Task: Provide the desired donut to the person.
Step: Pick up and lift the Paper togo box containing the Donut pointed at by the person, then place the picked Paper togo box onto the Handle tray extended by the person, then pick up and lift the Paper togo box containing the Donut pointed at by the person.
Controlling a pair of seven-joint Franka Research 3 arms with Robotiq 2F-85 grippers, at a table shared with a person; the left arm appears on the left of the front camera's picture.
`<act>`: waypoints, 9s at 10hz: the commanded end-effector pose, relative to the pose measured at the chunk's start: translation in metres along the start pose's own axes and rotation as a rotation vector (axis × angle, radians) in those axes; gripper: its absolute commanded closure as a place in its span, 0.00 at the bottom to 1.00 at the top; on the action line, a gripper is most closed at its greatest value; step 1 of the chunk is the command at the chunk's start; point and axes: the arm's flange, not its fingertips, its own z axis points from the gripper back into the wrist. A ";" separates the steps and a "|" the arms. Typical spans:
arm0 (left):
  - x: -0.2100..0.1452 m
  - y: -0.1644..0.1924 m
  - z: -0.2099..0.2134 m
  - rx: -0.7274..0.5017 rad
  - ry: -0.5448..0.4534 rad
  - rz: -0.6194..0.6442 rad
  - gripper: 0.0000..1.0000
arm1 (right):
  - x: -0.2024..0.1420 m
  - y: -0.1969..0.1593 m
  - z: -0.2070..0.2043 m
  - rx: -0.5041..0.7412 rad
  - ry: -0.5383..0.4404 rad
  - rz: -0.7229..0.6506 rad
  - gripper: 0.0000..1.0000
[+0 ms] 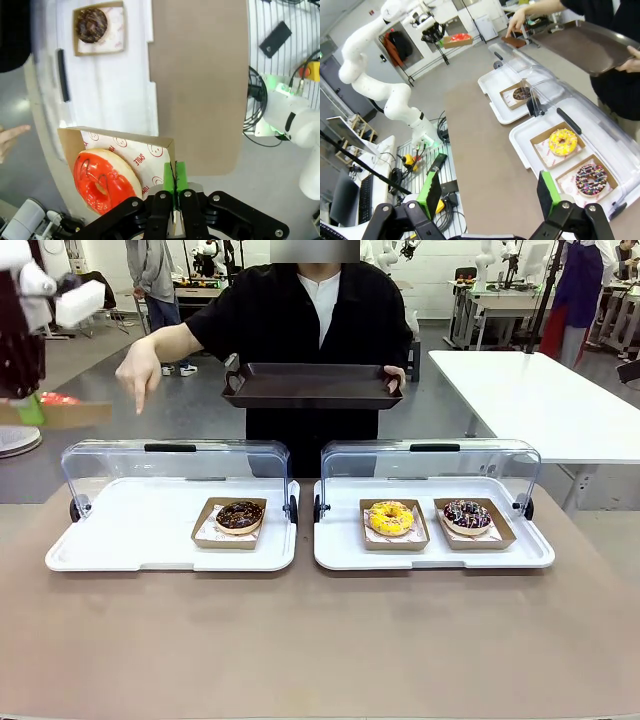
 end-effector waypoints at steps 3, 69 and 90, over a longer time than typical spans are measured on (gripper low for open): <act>0.034 0.046 0.016 -0.002 -0.049 0.017 1.00 | 0.000 0.000 -0.001 0.001 -0.009 0.004 0.00; 0.093 0.038 -0.008 -0.038 -0.083 -0.216 0.00 | 0.000 0.000 -0.001 0.001 -0.009 0.004 0.00; -0.177 0.051 -0.067 0.028 -1.085 0.068 0.00 | 0.000 0.000 -0.001 0.001 -0.009 0.004 0.00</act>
